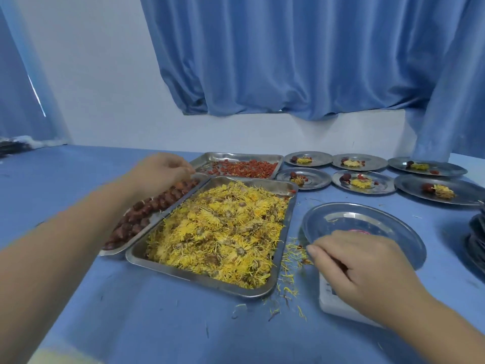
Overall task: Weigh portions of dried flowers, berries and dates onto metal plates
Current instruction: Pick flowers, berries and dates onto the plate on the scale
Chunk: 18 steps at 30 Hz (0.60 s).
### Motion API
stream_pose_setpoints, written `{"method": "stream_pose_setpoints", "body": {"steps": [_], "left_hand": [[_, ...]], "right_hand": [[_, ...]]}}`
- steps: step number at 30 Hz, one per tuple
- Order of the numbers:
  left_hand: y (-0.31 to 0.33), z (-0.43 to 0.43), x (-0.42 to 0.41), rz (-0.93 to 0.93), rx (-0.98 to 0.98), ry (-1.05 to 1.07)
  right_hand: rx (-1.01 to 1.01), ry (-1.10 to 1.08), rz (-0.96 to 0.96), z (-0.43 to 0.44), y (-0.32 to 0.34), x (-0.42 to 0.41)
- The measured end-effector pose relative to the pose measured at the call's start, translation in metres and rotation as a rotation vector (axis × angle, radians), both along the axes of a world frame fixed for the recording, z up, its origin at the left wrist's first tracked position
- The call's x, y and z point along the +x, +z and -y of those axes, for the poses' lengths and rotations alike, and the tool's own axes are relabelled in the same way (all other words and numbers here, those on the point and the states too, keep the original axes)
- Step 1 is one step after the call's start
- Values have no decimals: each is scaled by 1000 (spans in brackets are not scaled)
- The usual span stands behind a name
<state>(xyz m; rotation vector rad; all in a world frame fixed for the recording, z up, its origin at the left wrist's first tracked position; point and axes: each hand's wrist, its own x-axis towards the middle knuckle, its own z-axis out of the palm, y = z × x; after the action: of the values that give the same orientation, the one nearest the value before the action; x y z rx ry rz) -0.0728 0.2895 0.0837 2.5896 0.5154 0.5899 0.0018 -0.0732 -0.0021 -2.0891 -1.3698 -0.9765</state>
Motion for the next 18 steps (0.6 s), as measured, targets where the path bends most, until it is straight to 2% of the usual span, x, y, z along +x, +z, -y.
{"method": "stream_pose_setpoints", "body": {"steps": [4, 9, 14, 18], "left_hand": [[-9, -53, -16, 34, -65, 114], [-55, -111, -18, -121, -37, 253], [-86, -131, 4, -327, 183, 211], [-91, -135, 26, -422, 207, 193]], "right_hand": [[-74, 1, 27, -34, 0, -4], [-113, 13, 53, -41, -16, -5], [-85, 28, 35, -44, -18, -3], [-83, 17, 57, -43, -20, -2]]}}
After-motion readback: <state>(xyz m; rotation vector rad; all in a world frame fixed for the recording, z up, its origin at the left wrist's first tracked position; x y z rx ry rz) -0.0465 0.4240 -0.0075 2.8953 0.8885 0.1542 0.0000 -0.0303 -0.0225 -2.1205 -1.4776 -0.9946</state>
